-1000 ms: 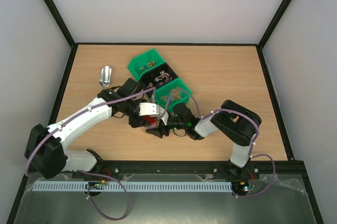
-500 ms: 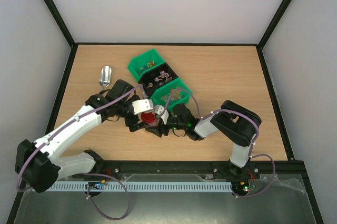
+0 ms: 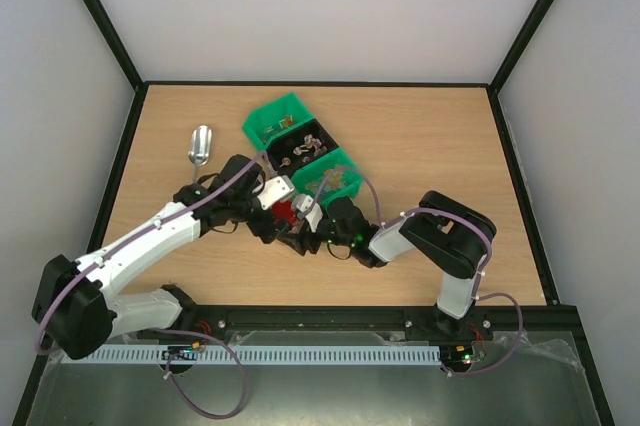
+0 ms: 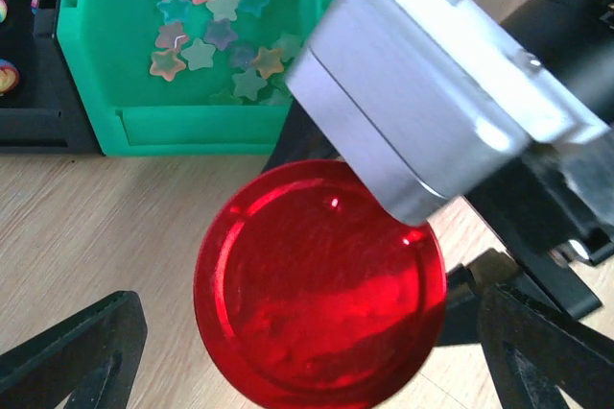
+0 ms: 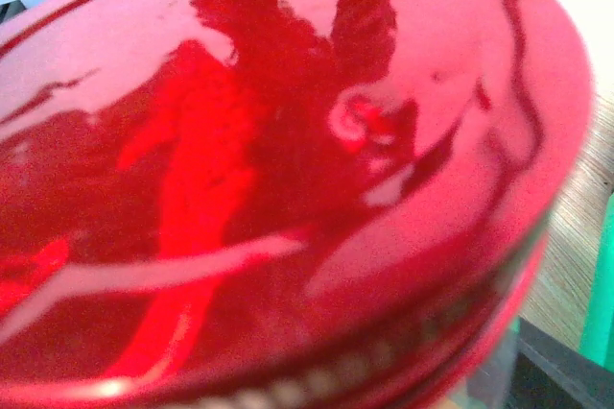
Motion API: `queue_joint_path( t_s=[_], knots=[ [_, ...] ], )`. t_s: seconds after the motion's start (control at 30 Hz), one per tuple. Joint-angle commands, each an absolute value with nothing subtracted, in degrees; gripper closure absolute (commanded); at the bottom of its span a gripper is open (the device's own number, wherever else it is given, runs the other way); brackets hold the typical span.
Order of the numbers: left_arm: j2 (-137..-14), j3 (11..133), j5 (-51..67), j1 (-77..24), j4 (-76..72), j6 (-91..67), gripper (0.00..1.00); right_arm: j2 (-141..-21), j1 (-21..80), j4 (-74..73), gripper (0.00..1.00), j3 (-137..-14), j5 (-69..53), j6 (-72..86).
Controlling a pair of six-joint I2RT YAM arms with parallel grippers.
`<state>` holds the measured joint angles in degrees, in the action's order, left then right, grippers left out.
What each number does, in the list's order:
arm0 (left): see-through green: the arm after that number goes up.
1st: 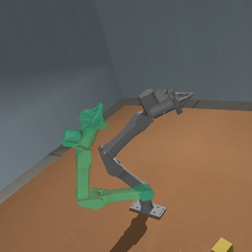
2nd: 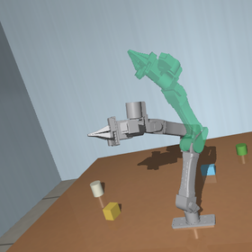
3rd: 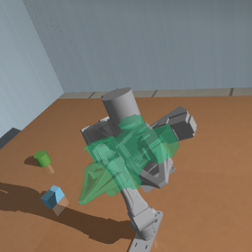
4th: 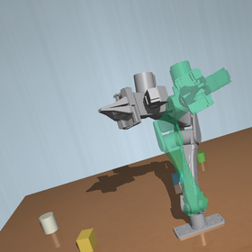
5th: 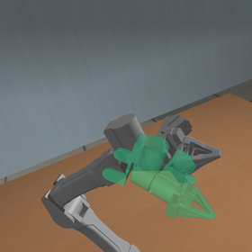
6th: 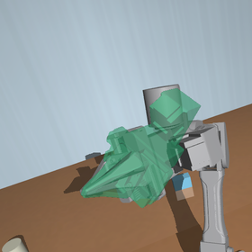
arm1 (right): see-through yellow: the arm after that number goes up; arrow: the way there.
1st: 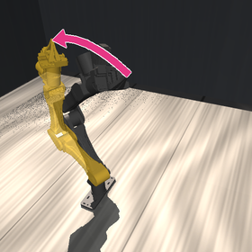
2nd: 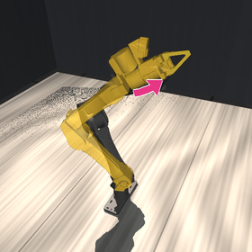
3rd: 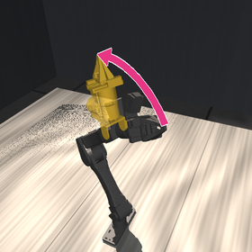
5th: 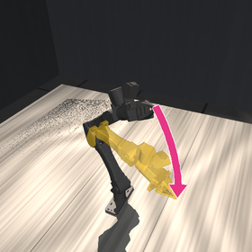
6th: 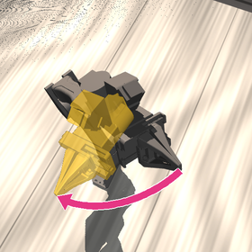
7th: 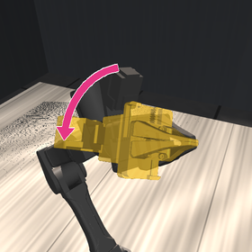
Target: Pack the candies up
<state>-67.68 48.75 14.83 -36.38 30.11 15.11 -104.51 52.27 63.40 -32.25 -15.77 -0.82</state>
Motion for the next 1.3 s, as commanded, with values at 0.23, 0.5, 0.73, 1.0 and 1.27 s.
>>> queue_joint_path(
  t_s=[0.23,0.5,0.73,1.0,1.27],
  knots=[
    [-72.4,49.7,11.8,-37.0,25.9,11.0,0.14,-105.3,52.7,62.9,0.55,-33.3,-13.9,-0.3],
    [-72.6,50.1,12.9,-36.5,29.1,18.9,0.32,-105.0,52.4,62.9,0.55,-32.9,-19.8,0.0],
    [-71.9,49.9,17.9,-35.3,33.9,30.6,0.35,-104.4,51.8,62.9,0.56,-31.9,-25.7,-4.8],
    [-78.7,55.8,20.5,-33.3,43.5,44.2,0.34,-104.1,51.4,62.0,0.58,-31.7,-31.3,-10.4],
    [-76.0,57.3,25.3,-30.1,44.1,42.6,0.04,-104.2,51.4,62.1,0.58,-31.7,-27.1,-7.6]
  ],
)
